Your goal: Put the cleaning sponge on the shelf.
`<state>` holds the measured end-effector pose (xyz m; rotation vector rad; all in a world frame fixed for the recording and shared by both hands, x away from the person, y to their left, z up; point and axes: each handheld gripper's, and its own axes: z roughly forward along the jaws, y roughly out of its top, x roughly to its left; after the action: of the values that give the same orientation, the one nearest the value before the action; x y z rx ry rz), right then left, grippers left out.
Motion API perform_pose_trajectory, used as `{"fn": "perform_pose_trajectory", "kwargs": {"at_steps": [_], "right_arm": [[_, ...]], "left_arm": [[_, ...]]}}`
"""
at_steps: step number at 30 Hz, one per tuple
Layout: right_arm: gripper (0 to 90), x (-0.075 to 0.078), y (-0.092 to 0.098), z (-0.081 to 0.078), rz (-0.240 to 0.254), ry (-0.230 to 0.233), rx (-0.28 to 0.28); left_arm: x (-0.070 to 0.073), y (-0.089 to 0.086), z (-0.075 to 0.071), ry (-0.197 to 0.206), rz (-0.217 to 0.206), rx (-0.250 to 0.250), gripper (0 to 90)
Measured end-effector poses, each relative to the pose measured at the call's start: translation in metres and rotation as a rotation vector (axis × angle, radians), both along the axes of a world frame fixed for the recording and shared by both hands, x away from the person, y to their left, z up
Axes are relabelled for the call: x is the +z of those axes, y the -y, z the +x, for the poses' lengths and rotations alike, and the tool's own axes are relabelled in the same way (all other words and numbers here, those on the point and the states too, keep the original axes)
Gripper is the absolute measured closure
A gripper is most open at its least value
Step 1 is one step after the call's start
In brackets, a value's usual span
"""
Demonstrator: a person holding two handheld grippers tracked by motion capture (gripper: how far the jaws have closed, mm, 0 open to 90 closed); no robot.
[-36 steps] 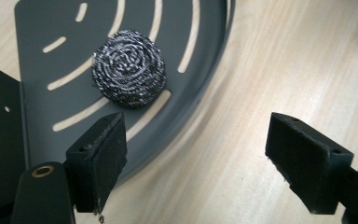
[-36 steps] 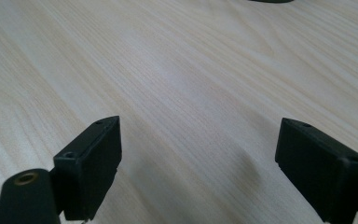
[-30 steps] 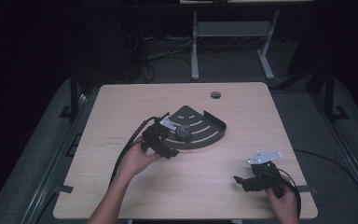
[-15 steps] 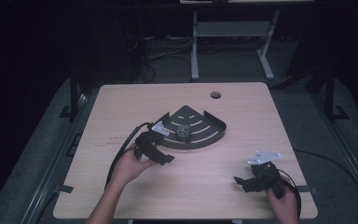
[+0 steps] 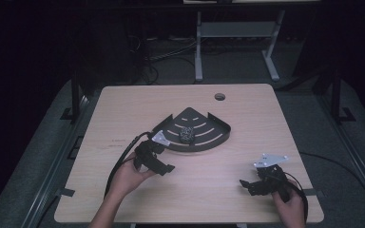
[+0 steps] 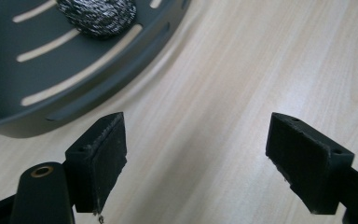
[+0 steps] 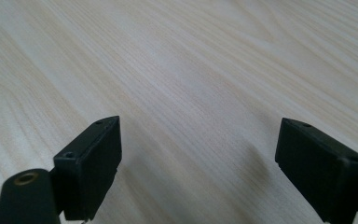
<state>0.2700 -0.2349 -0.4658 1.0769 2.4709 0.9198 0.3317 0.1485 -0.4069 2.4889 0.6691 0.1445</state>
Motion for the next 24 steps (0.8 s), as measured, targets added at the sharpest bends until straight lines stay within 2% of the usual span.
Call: {"fn": "perform_pose_trajectory", "kwargs": {"at_steps": [2, 5, 18, 21, 23, 24], "right_arm": [[14.0, 0.001, -0.001, -0.001, -0.003, 0.001, 0.0], [14.0, 0.0, -0.001, -0.001, -0.005, -0.001, 0.0], [14.0, 0.0, 0.0, -0.003, -0.005, 0.005, -0.001], [14.0, -0.001, 0.001, -0.003, -0.003, 0.001, -0.007], [14.0, -0.001, 0.001, -0.003, -0.002, -0.001, -0.008], [14.0, 0.0, 0.001, -0.004, -0.001, 0.001, -0.009]], "left_arm": [[-0.003, -0.002, -0.002, -0.011, -0.011, -0.011, 21.7], [-0.008, -0.006, -0.004, -0.03, -0.02, 0.002, 21.1], [-0.014, -0.021, -0.021, -0.016, -0.04, 0.018, 20.9], [-0.017, -0.025, -0.024, -0.022, -0.034, 0.021, 20.9], [-0.02, -0.025, -0.025, -0.029, -0.047, 0.034, 20.9], [-0.021, -0.026, -0.026, -0.03, -0.037, 0.024, 20.9]]}}
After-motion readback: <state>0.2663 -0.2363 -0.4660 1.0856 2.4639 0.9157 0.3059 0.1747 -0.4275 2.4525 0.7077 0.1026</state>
